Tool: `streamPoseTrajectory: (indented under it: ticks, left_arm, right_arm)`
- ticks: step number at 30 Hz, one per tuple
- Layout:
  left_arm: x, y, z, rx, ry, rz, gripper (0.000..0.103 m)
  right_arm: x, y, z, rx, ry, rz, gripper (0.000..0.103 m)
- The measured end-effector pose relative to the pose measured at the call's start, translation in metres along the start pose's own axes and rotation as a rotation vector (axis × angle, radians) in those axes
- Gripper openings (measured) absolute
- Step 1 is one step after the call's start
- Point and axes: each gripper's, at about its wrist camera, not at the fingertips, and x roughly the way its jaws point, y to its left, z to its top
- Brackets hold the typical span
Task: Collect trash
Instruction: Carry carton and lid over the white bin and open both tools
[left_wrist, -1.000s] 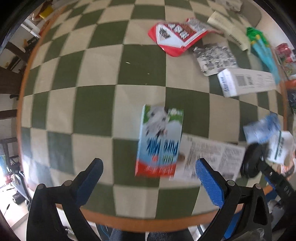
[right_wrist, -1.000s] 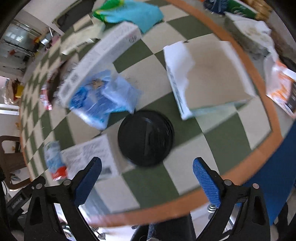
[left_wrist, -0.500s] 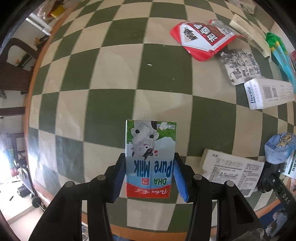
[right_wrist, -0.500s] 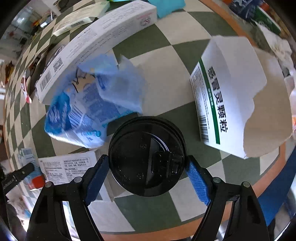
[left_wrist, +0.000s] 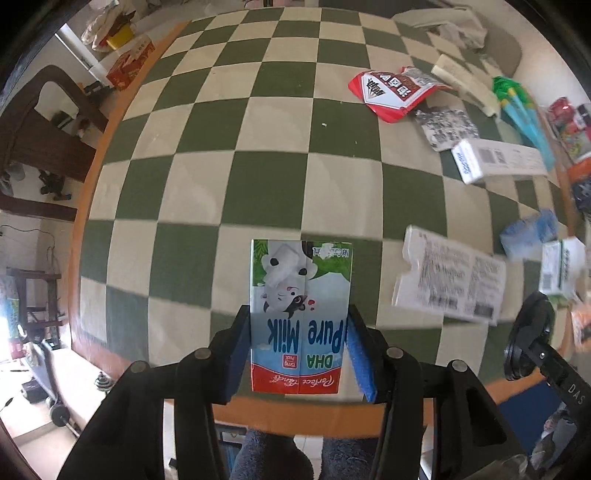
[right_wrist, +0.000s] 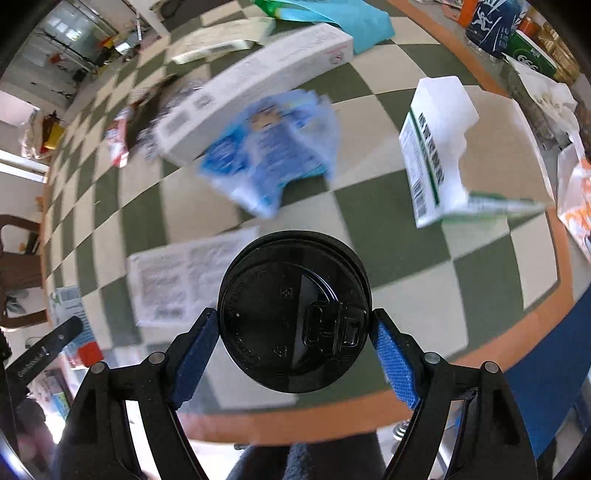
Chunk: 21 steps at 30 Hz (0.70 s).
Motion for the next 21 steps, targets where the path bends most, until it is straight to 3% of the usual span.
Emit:
streamPoseTrajectory:
  ticks: [4, 8, 12, 16, 21]
  left_arm:
    - [-0.018, 0.028, -0.032, 0.011, -0.029, -0.052, 0.045]
    - [-0.034, 0.061, -0.078, 0.013, -0.026, -0.119, 0.045]
    - [-0.027, 0.098, -0.135, 0.013, 0.017, -0.147, 0.045]
    - [0.012, 0.123, -0.181, -0.029, 0.107, -0.192, 0.045]
    - [0.121, 0.125, -0.204, -0.077, 0.214, -0.253, 0.046]
  right_arm:
    - [-0.015, 0.013, -0.03, -0.006, -0.035, 0.043, 0.084]
    - [-0.034, 0.029, -0.106, 0.001, -0.072, 0.085, 0.084]
    - [-0.039, 0.027, -0.179, 0.023, -0.054, 0.118, 0.084]
    - [-0.013, 0.012, -0.241, 0.042, 0.01, 0.126, 0.084]
    - [0.069, 0.0, -0.271, 0.078, 0.092, 0.172, 0.085]
